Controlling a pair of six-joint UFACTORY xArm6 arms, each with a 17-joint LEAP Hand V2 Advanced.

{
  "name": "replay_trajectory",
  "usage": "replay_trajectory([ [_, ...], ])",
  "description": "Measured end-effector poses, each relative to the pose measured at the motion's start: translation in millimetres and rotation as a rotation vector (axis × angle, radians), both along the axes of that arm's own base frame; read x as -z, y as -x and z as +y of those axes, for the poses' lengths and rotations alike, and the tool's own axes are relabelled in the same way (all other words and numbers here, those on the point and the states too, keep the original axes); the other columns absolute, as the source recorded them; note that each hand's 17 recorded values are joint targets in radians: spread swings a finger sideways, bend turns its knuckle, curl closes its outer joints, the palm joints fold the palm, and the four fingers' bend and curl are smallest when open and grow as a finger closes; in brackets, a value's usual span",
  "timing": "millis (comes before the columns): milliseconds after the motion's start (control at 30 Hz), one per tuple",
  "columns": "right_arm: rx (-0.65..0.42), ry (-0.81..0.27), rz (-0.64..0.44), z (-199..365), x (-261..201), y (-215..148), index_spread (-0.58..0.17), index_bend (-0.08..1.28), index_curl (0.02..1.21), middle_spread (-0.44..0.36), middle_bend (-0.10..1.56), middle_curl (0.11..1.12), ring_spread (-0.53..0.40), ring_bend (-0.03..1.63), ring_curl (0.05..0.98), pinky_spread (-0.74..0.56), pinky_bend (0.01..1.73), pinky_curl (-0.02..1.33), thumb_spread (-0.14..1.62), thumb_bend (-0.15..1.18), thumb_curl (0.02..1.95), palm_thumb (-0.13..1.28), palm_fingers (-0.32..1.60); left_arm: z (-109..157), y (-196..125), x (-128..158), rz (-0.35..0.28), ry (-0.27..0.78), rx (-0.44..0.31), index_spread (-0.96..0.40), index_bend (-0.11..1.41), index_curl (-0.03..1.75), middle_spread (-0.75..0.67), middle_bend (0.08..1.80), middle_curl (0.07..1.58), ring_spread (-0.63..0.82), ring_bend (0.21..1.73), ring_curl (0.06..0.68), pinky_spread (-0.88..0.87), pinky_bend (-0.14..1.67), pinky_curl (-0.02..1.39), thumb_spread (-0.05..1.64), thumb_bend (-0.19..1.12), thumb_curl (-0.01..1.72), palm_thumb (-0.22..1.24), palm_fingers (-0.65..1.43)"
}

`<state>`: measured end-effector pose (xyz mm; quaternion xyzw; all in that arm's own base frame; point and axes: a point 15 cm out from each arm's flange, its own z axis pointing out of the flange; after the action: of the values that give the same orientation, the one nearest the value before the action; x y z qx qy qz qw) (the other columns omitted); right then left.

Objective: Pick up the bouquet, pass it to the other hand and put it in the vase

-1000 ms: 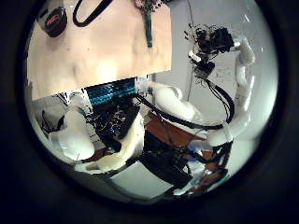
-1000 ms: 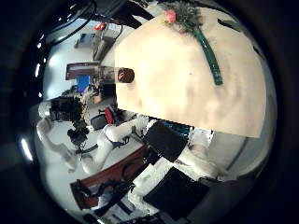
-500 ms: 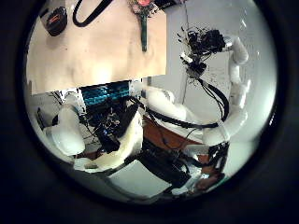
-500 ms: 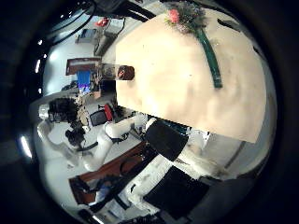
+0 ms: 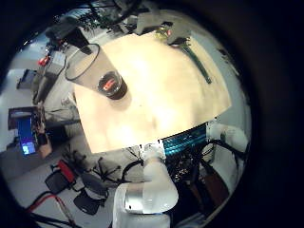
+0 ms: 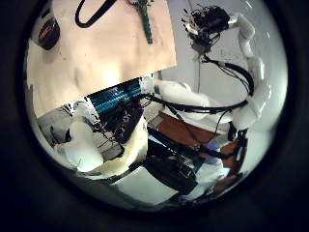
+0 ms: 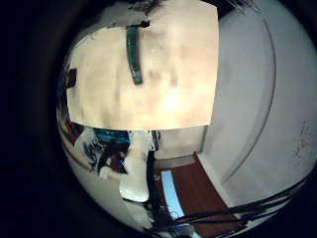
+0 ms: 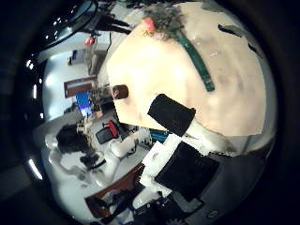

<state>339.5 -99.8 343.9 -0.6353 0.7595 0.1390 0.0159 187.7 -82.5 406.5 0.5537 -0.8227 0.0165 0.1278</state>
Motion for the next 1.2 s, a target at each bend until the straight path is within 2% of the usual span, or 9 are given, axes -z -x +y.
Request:
replay_trajectory([
  [133, 0.096, 0.008, 0.021, -13.8, 32.8, -23.2, -0.256, 0.17, 0.34, -0.042, 0.46, 0.40, -0.149, 0.96, 0.194, 0.06, 0.85, 0.00, 1.15, -0.03, 0.35, 0.44, 0.56, 3.3, -3.1, 3.6, -0.001, -0.003, 0.042, -0.02, 0.19, 0.38, 0.41, 0.18, 0.30, 0.57, 0.47, 0.209, 0.55, 0.19, 0.27, 1.13, -0.02, 0.32, 0.35, 0.08],
  [233, 0.139, 0.001, 0.064, -17.3, 68.8, -29.9, -0.240, 0.17, 0.34, -0.033, 0.46, 0.40, -0.148, 0.98, 0.198, 0.06, 0.86, -0.01, 1.14, -0.03, 0.35, 0.42, 0.53, 8.7, -10.7, 6.0, -0.002, -0.003, 0.046, -0.02, 0.19, 0.38, 0.41, 0.18, 0.29, 0.58, 0.47, 0.208, 0.55, 0.19, 0.27, 1.13, -0.02, 0.32, 0.35, 0.09],
  [400, 0.198, 0.026, 0.059, -14.5, 111.5, -40.8, -0.219, 0.18, 0.34, -0.015, 0.48, 0.41, -0.147, 1.00, 0.203, 0.07, 0.88, -0.01, 1.12, -0.03, 0.35, 0.41, 0.52, 10.6, -25.0, 14.7, 0.016, -0.003, 0.062, -0.02, 0.19, 0.39, 0.41, 0.18, 0.29, 0.58, 0.47, 0.207, 0.55, 0.19, 0.27, 1.12, -0.02, 0.32, 0.35, 0.09],
  [500, 0.194, 0.041, 0.054, 1.1, 135.8, -45.1, -0.208, 0.19, 0.35, -0.011, 0.49, 0.41, -0.147, 1.01, 0.209, 0.07, 0.89, -0.01, 1.11, -0.03, 0.35, 0.40, 0.52, 12.4, -32.8, 18.6, 0.023, 0.004, 0.062, -0.02, 0.19, 0.39, 0.41, 0.18, 0.29, 0.58, 0.47, 0.206, 0.55, 0.19, 0.27, 1.12, -0.02, 0.32, 0.35, 0.09],
  [767, 0.173, 0.038, 0.154, 28.8, 185.5, -41.6, -0.199, 0.19, 0.37, -0.006, 0.51, 0.43, -0.132, 1.03, 0.220, 0.09, 0.89, -0.01, 1.10, -0.02, 0.36, 0.39, 0.50, 21.6, -49.7, 24.7, 0.040, 0.012, 0.058, -0.02, 0.19, 0.39, 0.41, 0.18, 0.29, 0.58, 0.47, 0.206, 0.55, 0.19, 0.27, 1.11, -0.02, 0.32, 0.35, 0.09],
  [1200, 0.164, 0.063, 0.168, 40.5, 206.7, -50.1, -0.191, 0.19, 0.40, -0.005, 0.54, 0.44, -0.126, 1.03, 0.230, 0.10, 0.89, -0.01, 1.08, -0.02, 0.37, 0.42, 0.49, 34.0, -61.3, 27.3, 0.047, 0.021, 0.058, -0.02, 0.19, 0.39, 0.41, 0.18, 0.29, 0.58, 0.47, 0.207, 0.55, 0.19, 0.27, 1.11, -0.02, 0.32, 0.35, 0.08],
])
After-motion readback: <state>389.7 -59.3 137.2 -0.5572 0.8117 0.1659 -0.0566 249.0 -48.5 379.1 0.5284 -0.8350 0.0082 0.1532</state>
